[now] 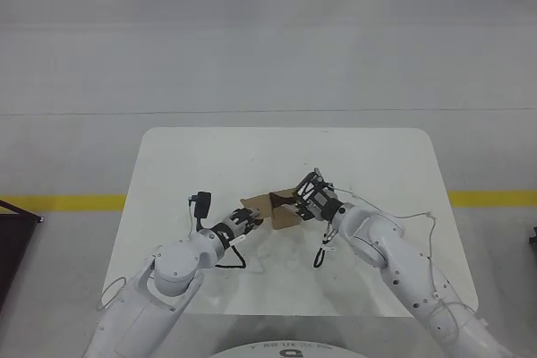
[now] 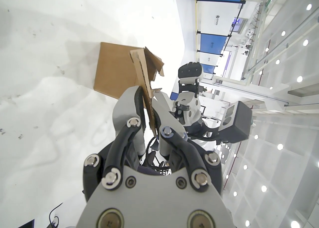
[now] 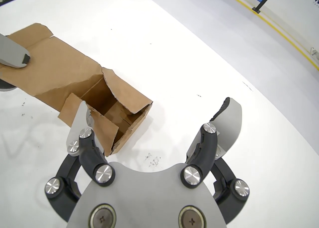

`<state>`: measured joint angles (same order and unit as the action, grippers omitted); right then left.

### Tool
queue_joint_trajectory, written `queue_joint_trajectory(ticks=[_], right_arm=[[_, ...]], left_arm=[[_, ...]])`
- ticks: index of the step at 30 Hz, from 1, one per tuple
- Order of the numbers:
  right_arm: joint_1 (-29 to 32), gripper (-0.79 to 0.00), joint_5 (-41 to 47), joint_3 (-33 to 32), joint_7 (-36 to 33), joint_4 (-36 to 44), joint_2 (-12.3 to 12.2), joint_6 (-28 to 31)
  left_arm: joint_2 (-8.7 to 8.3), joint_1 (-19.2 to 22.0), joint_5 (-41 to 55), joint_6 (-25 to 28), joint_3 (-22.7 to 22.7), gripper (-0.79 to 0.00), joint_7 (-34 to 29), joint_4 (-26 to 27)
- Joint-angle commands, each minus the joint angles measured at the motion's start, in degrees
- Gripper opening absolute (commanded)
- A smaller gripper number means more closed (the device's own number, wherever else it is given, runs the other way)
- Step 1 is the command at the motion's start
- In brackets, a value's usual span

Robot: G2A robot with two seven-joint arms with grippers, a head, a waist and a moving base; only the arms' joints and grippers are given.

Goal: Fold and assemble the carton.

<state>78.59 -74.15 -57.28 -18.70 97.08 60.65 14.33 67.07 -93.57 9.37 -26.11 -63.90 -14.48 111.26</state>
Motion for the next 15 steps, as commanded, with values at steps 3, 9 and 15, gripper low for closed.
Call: queue_joint_trajectory(ticks=[3,9,15], right_arm=[[-1.30,0.000,-0.52,1.21,-1.08,-1.21,0.49,-0.05],[-2.80,0.000,-1.70,2.47,-2.92,-2.91,1.08,0.07],[-3.82,0.000,-2.34,3.13,-4.20,-3.81,1.54,0.39]], left_arm=[[0.03,0.04,0.00,0.19,-0.02,-0.785,0.07,-0.12],[0.07,0.26,0.32,0.38,-0.25,-0.785,-0.11,-0.35],[0.10,0.49,0.49,0.56,-0.40,-0.785,-0.40,-0.54]])
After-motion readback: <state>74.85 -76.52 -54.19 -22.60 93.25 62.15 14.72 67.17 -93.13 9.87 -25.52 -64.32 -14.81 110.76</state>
